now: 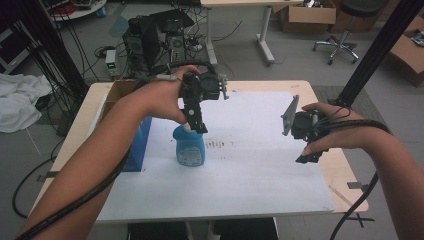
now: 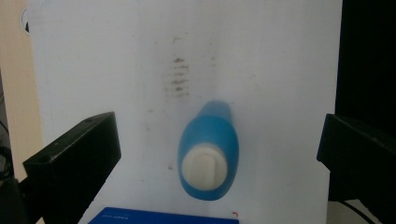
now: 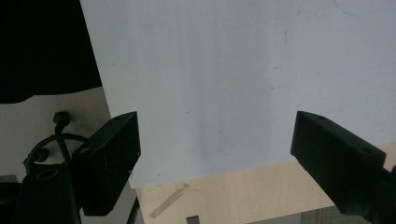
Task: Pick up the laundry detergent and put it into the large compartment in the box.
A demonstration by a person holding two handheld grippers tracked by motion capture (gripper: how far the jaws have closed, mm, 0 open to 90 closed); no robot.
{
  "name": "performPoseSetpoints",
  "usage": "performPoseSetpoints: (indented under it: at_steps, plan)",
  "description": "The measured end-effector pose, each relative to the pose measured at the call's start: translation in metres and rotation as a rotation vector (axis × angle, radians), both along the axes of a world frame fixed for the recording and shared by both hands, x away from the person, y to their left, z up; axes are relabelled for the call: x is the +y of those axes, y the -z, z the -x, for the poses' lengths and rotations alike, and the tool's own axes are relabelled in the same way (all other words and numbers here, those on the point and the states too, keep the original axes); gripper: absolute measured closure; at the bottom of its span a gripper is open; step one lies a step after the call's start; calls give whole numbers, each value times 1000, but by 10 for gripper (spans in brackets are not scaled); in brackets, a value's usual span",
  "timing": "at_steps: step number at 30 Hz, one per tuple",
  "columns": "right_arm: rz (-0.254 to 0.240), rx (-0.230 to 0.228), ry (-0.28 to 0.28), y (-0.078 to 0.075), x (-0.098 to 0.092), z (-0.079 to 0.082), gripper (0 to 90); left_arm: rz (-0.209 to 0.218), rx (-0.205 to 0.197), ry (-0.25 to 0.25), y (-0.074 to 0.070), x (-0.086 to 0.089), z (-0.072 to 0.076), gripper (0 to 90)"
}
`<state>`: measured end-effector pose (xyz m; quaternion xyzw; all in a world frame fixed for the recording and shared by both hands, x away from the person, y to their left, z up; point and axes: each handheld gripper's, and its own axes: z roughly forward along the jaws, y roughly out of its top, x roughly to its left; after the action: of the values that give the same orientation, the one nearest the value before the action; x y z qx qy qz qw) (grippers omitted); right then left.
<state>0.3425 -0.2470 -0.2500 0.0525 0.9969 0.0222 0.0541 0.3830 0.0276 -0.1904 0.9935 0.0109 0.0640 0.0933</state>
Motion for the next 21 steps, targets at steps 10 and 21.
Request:
performPoseSetpoints:
  at_steps: [10,21]
  plan:
    - [-3,2,-4,2,4,1,161,17,21,-37,10,24,-6,0]
    - [-5,12,-3,9,9,2,161,-14,56,-39,32,35,-14,0]
